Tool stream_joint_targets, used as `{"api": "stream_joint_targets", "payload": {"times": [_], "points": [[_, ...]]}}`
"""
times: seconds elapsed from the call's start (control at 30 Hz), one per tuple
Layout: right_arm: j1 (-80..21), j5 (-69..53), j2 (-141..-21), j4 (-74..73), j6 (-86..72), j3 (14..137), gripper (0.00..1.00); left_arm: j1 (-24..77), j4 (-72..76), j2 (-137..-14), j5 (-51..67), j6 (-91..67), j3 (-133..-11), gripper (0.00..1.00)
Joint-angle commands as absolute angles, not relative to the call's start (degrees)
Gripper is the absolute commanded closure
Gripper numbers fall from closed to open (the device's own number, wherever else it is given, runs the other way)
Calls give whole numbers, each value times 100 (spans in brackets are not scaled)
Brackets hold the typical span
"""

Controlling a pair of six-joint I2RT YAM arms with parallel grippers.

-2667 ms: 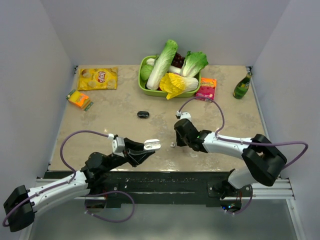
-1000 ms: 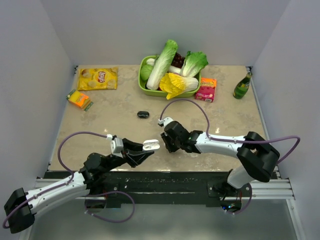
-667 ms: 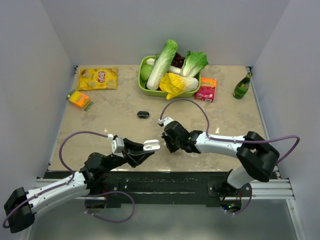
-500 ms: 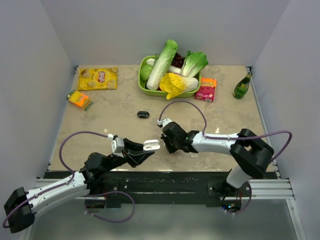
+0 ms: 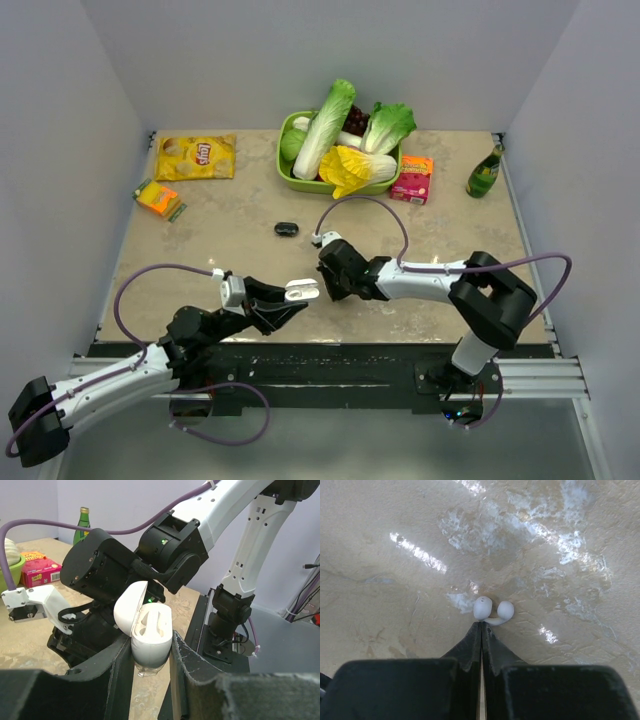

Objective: Insert the wireless bluetooth earbuds into the charging case
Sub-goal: Move the earbud to the center of the board.

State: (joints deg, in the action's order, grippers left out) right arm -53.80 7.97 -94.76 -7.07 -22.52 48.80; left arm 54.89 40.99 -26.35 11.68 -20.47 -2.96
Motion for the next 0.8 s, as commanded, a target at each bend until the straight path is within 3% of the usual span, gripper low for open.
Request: {"api": "stream_joint_targets", "payload": {"times": [0.0,0.7,0.77], "points": [[-5168,1230,-9659,-484,-2399,5097,100,5520,4210,-2610,1107,-2083,0,100],[-4975,914,-10591,-326,-2338,6504,100,5528,4254,-2575,1134,-2118,0,100],[-4966,791,-10442,-255,-2242,6504,90,5528,4254,-2566,1151,-2118,-17,100]]}}
